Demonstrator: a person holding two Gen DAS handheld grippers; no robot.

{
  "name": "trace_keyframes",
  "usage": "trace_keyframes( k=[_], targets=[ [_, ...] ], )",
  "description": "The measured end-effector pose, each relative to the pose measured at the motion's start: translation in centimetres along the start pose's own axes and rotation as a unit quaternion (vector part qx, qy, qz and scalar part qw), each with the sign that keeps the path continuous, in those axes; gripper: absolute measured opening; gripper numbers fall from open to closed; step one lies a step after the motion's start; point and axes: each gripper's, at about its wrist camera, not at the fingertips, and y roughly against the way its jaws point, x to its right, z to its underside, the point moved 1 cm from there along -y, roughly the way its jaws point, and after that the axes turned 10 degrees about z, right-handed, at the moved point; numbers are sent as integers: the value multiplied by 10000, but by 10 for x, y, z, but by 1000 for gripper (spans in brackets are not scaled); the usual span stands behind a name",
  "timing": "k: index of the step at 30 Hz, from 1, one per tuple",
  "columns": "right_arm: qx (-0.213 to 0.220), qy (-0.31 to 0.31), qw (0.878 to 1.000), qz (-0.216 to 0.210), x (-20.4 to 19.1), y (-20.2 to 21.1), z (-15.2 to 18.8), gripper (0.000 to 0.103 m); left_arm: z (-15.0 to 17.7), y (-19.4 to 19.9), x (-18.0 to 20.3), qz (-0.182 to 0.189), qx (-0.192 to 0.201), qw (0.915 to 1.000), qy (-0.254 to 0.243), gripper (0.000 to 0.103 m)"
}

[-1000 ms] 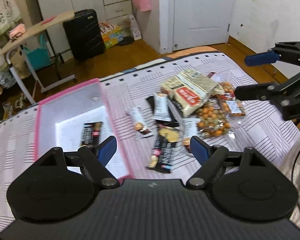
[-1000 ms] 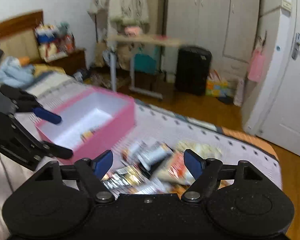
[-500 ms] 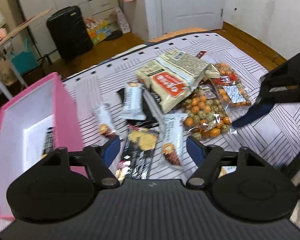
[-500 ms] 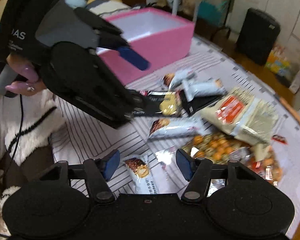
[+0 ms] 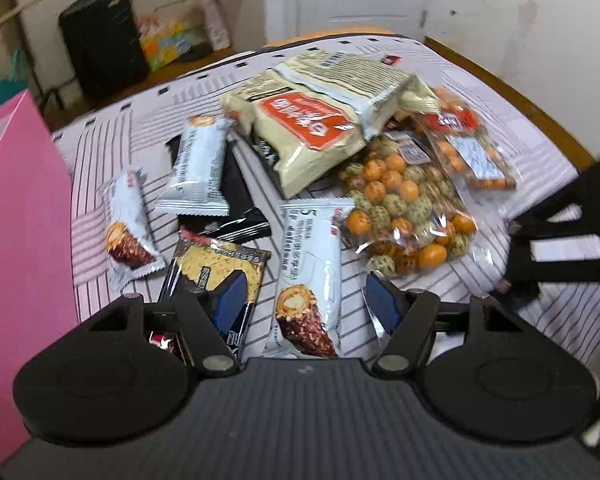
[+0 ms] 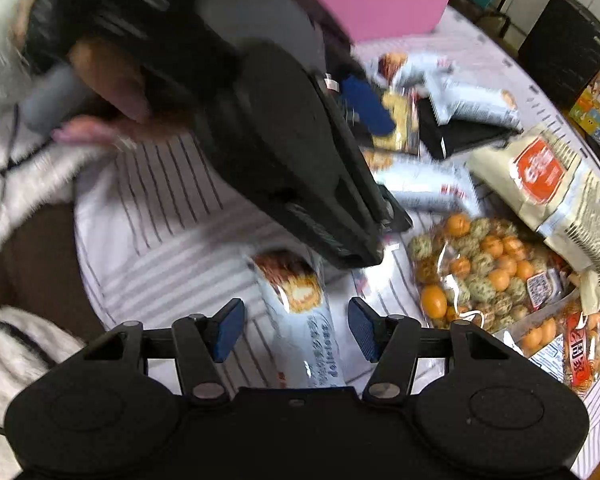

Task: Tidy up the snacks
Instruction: 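Move the left tool to the white wafer bar and close on it, then carry the white wafer bar into the pink box and release it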

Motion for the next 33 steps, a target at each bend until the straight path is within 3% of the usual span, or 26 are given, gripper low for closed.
trace_keyframes(
  k=[2, 3, 4, 7, 13, 17, 24, 33],
  targets=[
    [-6, -147, 9998, -115, 6, -1, 0, 55, 3, 1, 1, 12, 22, 10000, -60, 56],
    [74, -264, 9995, -158, 10, 2, 0, 47, 4, 0, 0, 57, 5, 10000, -11, 51],
    [124, -364, 9990, -221, 14, 4, 0, 34, 5, -1, -3, 161, -80, 9998, 96, 37],
    [285, -682, 9962, -454, 25, 10, 1, 31, 7, -3, -12, 332, -129, 9984, 444, 31],
    [128, -780, 9960, -406, 20, 2, 3, 31, 5, -7, -17, 419, -65, 9971, 631, 32],
    [261, -1055, 9930, -453, 30, 6, 5, 30, 4, -6, -11, 274, -113, 9986, 445, 28],
    [238, -1930, 9804, -328, 57, 15, 13, 31, 4, 6, -10, 142, -160, 9977, 637, 27],
    [378, -2686, 9625, -86, 83, 41, 24, 31, 3, 49, -4, -79, -123, 9970, 762, 26]
  ],
)
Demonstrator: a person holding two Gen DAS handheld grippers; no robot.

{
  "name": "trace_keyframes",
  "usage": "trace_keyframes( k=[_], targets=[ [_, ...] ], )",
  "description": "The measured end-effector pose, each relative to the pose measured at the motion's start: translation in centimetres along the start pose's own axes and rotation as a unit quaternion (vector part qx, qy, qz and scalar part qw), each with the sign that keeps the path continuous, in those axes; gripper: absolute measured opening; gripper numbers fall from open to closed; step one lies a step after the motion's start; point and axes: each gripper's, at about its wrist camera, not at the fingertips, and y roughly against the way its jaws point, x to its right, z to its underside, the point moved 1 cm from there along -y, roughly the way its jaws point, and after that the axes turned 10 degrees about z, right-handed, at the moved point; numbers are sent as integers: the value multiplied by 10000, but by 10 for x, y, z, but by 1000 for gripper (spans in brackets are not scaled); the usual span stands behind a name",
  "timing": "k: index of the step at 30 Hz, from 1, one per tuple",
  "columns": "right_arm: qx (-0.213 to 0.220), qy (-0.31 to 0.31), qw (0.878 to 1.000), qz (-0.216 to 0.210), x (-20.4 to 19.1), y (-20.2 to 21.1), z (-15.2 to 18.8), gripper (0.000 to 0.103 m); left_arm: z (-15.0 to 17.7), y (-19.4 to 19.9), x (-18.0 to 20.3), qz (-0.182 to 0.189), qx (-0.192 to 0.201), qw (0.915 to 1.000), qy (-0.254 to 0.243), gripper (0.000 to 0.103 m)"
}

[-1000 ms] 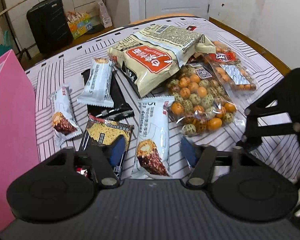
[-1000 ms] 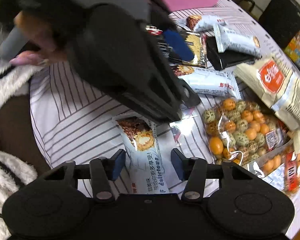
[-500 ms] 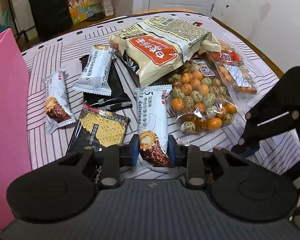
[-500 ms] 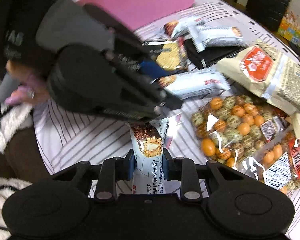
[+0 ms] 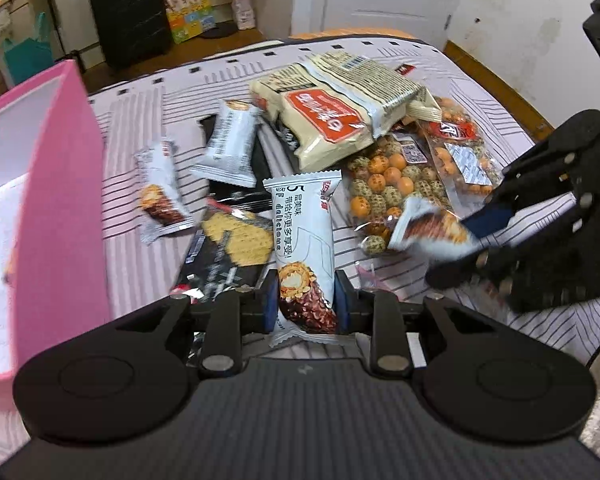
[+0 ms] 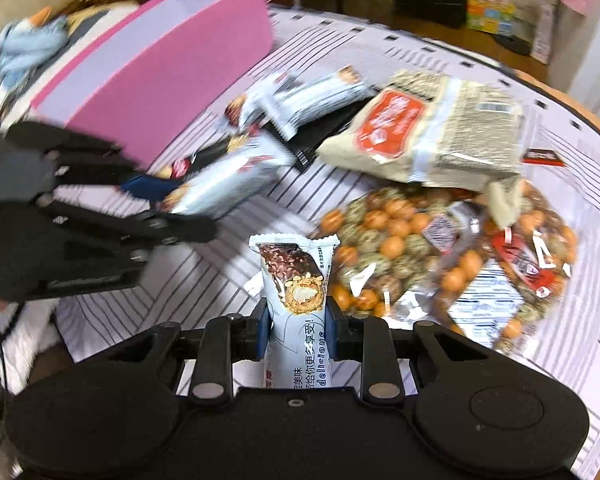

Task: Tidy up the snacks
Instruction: 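Carry the white wafer bar into the pink box and release it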

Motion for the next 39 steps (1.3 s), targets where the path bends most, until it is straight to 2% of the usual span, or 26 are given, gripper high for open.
trace_keyframes(
  k=[2, 5, 8, 12, 20, 26, 30, 35, 39],
  targets=[
    [69, -115, 9999, 19, 1, 7, -2, 31, 1, 14, -1, -23, 65, 9999, 103, 26],
    [106, -200, 9997, -21, -3, 17, -4, 31, 3, 31, 1, -146, -72, 9997, 168, 26],
    [159, -107, 9998, -93, -14, 29, -3, 31, 9, 47, 3, -218, -319, 9992, 130, 26],
    [259, -18, 9995, -194, -31, 44, -4, 31, 20, 73, 5, -222, -420, 9989, 57, 26],
    [608, 423, 9968, -296, -78, 88, -7, 31, 32, 125, 8, -313, -388, 9987, -60, 26],
    [1086, 582, 9912, -489, -107, 121, -23, 31, 28, 168, -3, -213, -27, 9998, -28, 26],
    [1320, 659, 9868, -672, -126, 128, -39, 31, 24, 191, -19, -363, 290, 9989, 70, 26],
    [1307, 624, 9859, -832, -147, 110, -74, 31, 19, 204, -50, -635, 512, 9964, 244, 26],
    [1241, 255, 9897, -671, -157, 84, -106, 31, 12, 199, -85, -917, 617, 9926, 504, 26]
  ],
)
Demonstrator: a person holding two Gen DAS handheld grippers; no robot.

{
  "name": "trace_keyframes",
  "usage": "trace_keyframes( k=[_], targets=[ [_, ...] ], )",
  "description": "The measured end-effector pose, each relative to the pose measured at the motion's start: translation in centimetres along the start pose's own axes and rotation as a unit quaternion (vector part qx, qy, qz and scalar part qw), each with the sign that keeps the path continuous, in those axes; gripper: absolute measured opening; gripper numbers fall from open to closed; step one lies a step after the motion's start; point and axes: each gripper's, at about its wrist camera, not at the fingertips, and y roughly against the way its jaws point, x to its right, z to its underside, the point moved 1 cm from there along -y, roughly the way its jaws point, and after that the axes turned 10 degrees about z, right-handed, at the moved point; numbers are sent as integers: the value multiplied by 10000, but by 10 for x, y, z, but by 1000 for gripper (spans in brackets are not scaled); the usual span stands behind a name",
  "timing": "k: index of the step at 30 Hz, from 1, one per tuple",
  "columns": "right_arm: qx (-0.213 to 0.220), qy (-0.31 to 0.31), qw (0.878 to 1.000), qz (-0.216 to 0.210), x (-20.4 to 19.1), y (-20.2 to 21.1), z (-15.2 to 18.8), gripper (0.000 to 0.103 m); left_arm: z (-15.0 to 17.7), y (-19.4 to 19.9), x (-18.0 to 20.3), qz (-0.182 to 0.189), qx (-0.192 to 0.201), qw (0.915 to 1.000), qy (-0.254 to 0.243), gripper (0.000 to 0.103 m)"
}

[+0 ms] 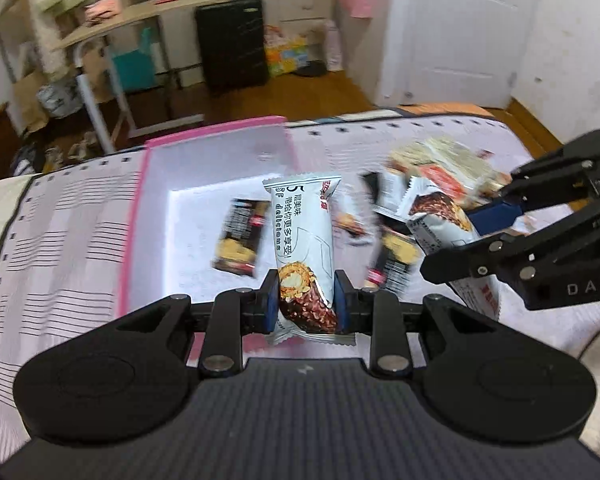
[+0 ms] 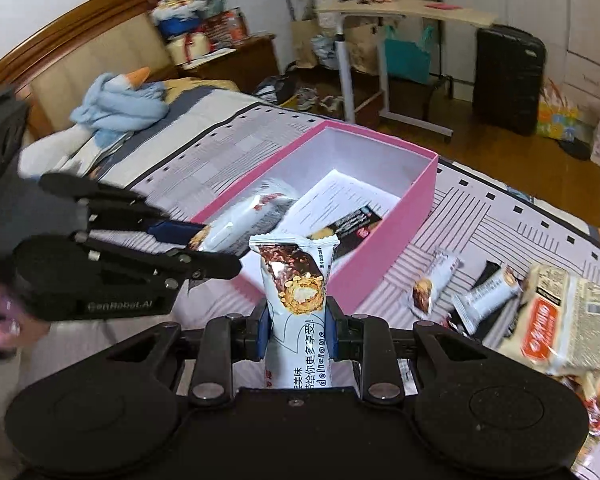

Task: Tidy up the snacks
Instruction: 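Carry the white wafer bar into the pink box and release it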

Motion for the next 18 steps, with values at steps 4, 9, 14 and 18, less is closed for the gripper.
trace_keyframes(
  k=[4, 9, 14, 18],
  targets=[
    [-91, -340, 9993, 137, 4, -40, -21, 31, -8, -27, -45, -115, 45, 9992, 384, 26],
    [-153, -492, 9986, 96, 7, -91, -45, 31, -21, -71, -90, -443, -8, 9980, 458, 26],
    [-27, -419, 9989, 223, 1, -138, -61, 31, -39, -113, -123, -328, -154, 9972, 652, 26],
    [92, -224, 9985, 495, -3, -161, -69, 31, -42, -140, -141, -312, -239, 9974, 598, 26]
  ],
)
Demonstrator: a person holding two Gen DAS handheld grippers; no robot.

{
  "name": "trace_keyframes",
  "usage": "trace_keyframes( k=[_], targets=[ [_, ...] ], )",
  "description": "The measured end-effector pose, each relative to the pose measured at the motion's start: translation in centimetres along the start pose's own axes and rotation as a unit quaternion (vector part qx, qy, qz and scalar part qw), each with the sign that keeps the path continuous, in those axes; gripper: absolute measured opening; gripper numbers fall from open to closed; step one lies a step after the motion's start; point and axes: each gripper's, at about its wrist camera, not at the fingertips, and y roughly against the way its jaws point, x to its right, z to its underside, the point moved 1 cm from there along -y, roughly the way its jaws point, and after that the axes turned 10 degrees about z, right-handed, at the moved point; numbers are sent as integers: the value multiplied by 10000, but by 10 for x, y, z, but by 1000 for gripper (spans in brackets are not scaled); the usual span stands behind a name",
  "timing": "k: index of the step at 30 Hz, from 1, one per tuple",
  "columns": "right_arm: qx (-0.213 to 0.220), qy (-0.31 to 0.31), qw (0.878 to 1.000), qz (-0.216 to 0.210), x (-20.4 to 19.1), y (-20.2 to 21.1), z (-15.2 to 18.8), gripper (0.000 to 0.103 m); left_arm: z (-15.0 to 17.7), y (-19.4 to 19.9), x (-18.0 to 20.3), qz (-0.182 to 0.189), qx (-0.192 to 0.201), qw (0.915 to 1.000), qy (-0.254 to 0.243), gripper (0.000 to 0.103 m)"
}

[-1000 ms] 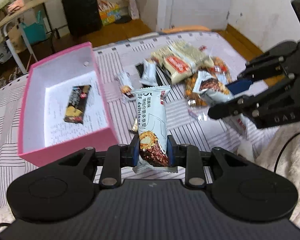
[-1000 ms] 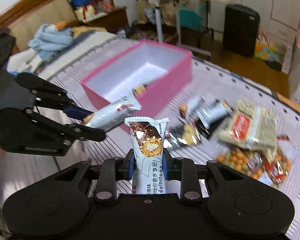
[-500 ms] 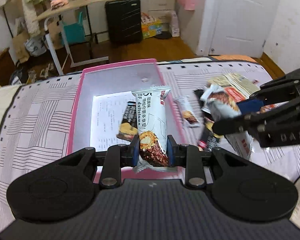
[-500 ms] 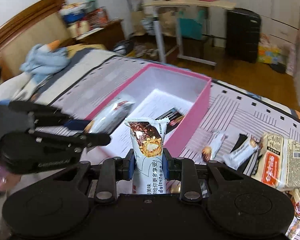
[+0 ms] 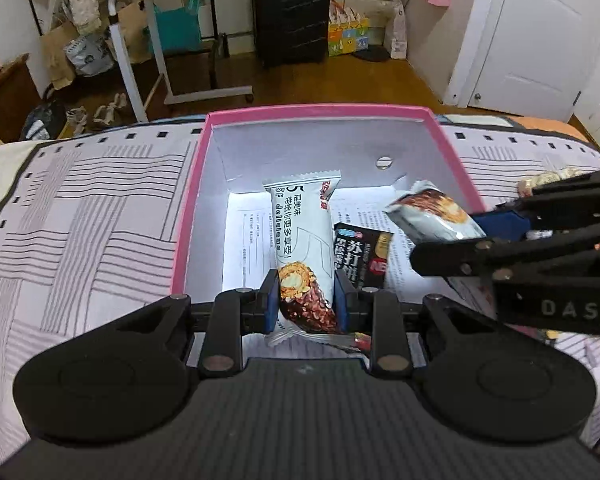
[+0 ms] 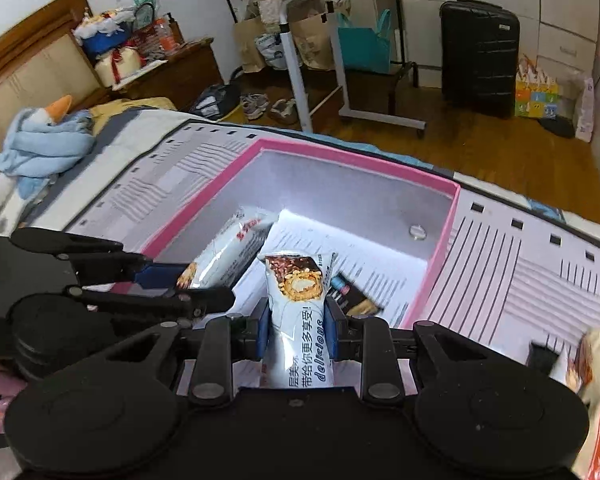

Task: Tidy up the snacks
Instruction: 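Carry the white wafer bar into the pink box and release it, then lower the left tool onto another black NB cracker pack and grasp it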

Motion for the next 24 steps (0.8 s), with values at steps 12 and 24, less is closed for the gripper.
trace_keyframes(
  k=[12, 24],
  targets=[
    [195, 503, 9980, 330, -16, -29, -7, 52, 8, -30, -6, -161, -178, 9996, -112, 31],
    [371, -171, 9989, 223, 35, 73, 3, 60, 21, 29, 18, 197, 571, 9981, -89, 49]
  ],
)
